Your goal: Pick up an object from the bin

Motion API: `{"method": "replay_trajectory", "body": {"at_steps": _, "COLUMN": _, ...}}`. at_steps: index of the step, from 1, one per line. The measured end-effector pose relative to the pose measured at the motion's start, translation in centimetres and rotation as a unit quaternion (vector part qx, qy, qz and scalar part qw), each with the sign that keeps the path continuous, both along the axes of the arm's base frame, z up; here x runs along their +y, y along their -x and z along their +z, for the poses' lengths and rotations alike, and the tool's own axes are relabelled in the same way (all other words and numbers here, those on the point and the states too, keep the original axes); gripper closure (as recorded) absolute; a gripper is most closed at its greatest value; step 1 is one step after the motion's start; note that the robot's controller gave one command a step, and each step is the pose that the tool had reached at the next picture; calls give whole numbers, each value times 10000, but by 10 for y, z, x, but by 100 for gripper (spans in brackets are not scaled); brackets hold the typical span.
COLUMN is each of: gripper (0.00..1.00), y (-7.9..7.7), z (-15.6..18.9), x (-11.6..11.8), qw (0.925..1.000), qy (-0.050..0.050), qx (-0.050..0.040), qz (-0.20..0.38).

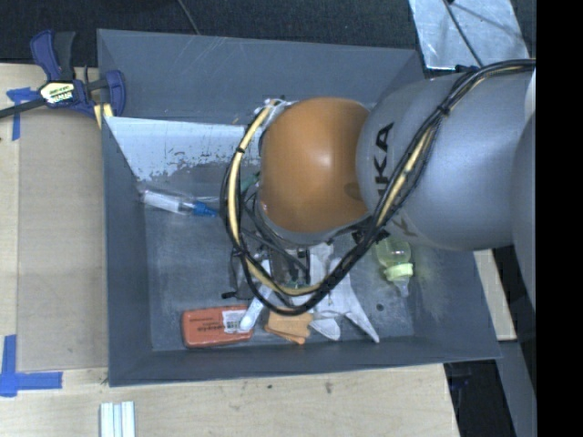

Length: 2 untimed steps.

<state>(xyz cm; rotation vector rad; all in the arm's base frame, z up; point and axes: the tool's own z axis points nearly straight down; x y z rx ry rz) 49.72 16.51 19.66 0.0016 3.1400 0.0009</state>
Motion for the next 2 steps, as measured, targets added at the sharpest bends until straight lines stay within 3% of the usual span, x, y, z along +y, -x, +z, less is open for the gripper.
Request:
{"method": "replay_trajectory", "body": {"at_steps": 1, "gripper": 0, "y": 0, "z": 0, "x": 0, "qw": 10000, "qy": 0, "qx": 2, "qz": -4}}
{"method": "replay_trajectory", "body": {"at_steps": 2, "gripper": 0, "y": 0, "z": 0, "x": 0, "qw": 10000, "qy": 0, "qx": 2, "qz": -4}}
